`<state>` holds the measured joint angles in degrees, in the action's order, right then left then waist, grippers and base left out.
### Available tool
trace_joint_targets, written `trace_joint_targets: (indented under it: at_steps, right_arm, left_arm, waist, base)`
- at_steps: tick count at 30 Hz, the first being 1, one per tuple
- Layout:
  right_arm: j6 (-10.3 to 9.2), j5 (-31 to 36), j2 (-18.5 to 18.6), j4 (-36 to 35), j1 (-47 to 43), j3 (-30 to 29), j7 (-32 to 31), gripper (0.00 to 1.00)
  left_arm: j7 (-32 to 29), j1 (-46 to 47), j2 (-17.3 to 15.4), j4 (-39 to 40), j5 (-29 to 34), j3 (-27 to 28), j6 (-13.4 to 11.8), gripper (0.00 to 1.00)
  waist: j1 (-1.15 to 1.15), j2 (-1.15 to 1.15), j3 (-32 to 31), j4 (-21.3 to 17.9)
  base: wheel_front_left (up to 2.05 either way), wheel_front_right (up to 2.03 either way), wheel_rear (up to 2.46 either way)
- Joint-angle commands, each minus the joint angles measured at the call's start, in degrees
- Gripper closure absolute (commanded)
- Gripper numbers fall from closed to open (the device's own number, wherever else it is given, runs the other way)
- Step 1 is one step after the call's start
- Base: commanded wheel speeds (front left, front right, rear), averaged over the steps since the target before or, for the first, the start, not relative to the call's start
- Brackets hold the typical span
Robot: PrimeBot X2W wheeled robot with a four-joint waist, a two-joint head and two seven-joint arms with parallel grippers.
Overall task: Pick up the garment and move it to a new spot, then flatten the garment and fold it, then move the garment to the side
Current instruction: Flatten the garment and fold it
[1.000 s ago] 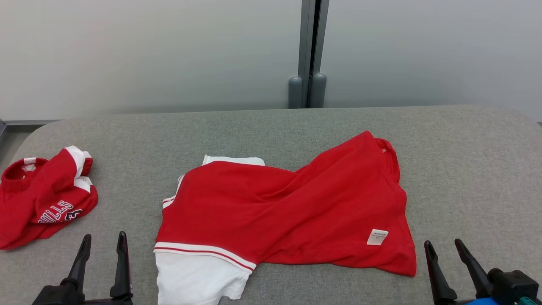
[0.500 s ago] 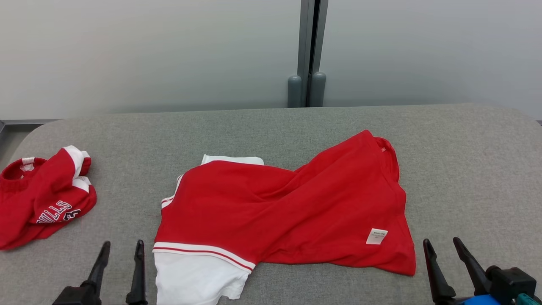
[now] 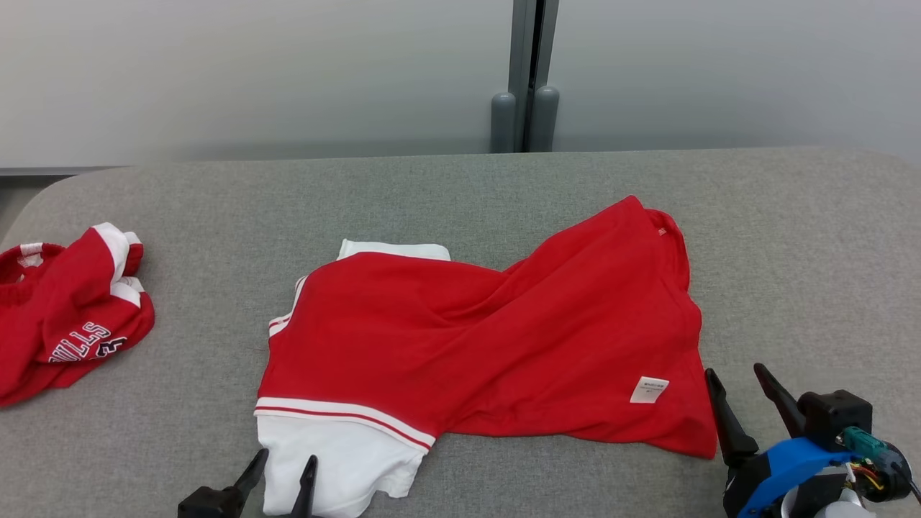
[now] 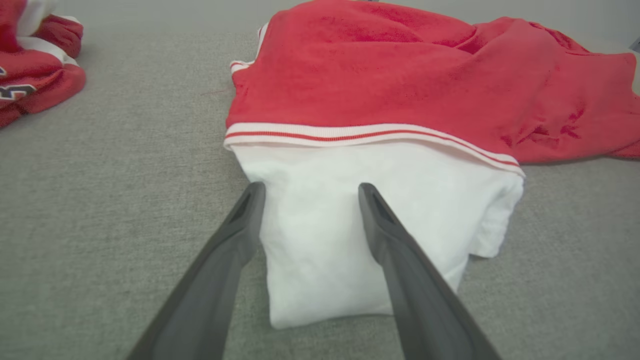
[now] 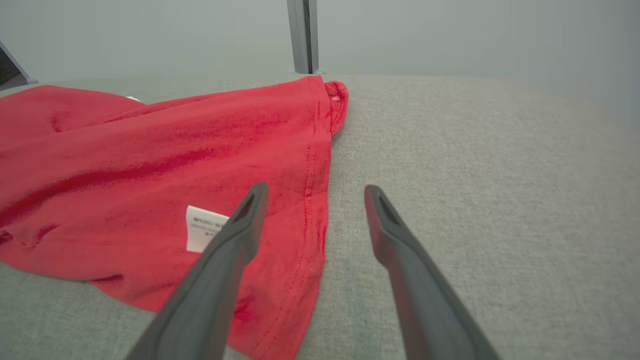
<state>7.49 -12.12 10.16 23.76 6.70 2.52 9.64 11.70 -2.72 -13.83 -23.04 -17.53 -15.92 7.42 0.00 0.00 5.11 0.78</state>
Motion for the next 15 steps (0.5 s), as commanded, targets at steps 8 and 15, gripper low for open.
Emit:
trace_joint_targets:
  at_steps: [8,15]
  right_arm:
    - [0.01,-1.3,0.7,11.3,4.8,2.1,0.6,0.0]
    - [0.02,-2.9,0.0,19.6,7.7,4.5,1.1,0.0]
  left_arm:
    - [0.9,2.3,-0.3,-4.5,-4.6,-4.3,0.1,0.0]
    - [1.8,4.3,0.1,-8.0,-7.3,-7.9,0.1,0.0]
  waist:
    - [0.0,0.0,1.9,1.1]
    - [0.0,0.0,2.3,1.4]
  base:
    - [0.0,0.0,0.0]
    - [0.0,0.0,0.0]
